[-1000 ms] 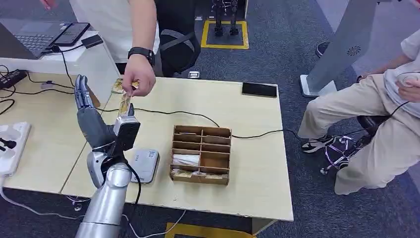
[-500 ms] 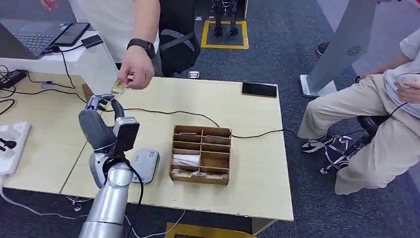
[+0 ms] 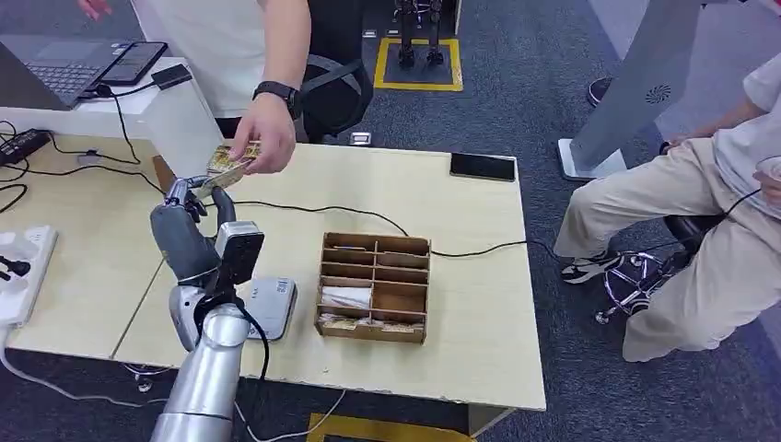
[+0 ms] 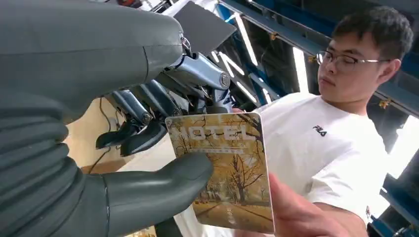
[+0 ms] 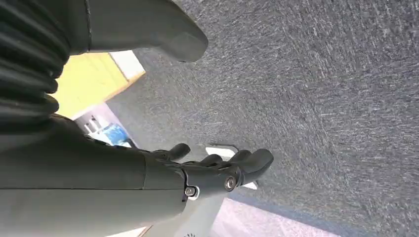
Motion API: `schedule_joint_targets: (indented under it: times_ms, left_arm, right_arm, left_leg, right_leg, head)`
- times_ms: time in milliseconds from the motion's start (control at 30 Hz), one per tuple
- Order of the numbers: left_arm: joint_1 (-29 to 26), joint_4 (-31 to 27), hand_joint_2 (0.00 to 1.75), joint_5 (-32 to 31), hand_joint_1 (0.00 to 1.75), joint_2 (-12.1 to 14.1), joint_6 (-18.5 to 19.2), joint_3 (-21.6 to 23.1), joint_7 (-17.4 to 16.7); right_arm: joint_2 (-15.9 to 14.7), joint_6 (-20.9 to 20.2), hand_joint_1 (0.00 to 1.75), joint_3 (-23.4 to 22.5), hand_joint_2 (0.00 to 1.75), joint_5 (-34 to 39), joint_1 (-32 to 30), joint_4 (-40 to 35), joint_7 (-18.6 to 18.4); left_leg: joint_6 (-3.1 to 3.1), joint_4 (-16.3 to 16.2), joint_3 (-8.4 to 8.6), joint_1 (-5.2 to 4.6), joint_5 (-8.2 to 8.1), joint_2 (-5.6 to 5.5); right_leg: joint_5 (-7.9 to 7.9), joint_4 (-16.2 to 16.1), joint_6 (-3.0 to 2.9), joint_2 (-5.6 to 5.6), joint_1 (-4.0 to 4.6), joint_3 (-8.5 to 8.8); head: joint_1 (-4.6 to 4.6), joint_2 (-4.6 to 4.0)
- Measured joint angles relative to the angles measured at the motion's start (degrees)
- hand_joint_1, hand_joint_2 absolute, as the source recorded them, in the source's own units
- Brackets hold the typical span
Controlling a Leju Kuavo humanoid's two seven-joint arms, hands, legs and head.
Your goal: Pass the card to the sensor for recognition and then transmit it.
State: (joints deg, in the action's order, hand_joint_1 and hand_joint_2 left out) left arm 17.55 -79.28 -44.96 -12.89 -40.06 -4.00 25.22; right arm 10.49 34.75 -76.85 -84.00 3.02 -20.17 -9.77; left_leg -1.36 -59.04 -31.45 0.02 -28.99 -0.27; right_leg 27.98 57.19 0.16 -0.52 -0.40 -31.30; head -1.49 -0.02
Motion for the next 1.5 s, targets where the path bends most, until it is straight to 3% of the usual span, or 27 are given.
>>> schedule_joint_targets:
  times_ms: [267,500,767,1000,1300,1500]
  left_arm:
    - [-3.0,-1.8,1.75,-6.2,1.75,-1.1,0.0,-4.5,1.8]
    - [-6.8,-4.8,1.75,-11.1,1.75,-2.9,-0.1,-10.3,5.4]
    - [-8.4,-4.7,1.75,-17.6,1.75,-3.4,-0.1,-14.8,3.8]
    - [-9.1,-1.4,1.75,-21.7,1.75,-3.6,0.3,-17.4,3.1]
    - [-9.6,2.2,1.75,-24.0,1.75,-3.5,0.2,-17.4,0.0]
    - [-10.9,5.9,1.75,-27.7,1.75,-3.0,0.2,-15.4,-5.4]
  right_arm:
    - [0.0,-0.1,0.00,0.0,1.75,0.6,0.0,0.4,0.3]
    - [-0.1,-0.1,0.00,0.0,1.75,1.3,0.0,0.6,0.7]
    - [-0.3,-0.1,0.00,0.0,1.75,2.1,0.2,1.0,1.3]
    - [-0.3,-0.2,0.00,0.0,1.75,2.3,0.3,1.2,2.0]
    - [-0.4,-0.2,0.00,0.0,1.75,2.3,0.3,1.2,2.3]
    - [-0.5,-0.2,0.00,0.0,1.75,3.1,0.4,1.4,3.0]
  left_leg:
    - [0.00,0.0,-0.01,0.00,0.00,0.01]
    - [0.00,0.0,0.00,0.02,0.00,0.01]
    - [0.00,0.0,-0.01,0.02,0.00,0.00]
    - [0.00,0.0,0.00,0.01,0.00,0.00]
    - [0.00,0.0,-0.01,0.01,0.00,-0.01]
    - [0.00,0.0,-0.01,0.01,0.00,0.00]
  right_leg:
    - [0.00,0.0,0.00,0.00,0.00,-0.01]
    - [0.01,0.0,0.00,-0.01,-0.01,-0.01]
    - [0.01,0.0,0.00,0.01,0.00,0.00]
    - [0.01,0.0,0.00,0.00,0.00,-0.01]
    - [0.00,0.0,0.00,0.01,0.00,-0.01]
    - [0.01,0.0,0.00,0.01,0.00,-0.01]
  head:
    - [-0.02,0.02]
    - [0.00,0.02]
    - [-0.02,0.00]
    - [0.00,0.02]
    - [0.00,0.02]
    - [0.00,0.00]
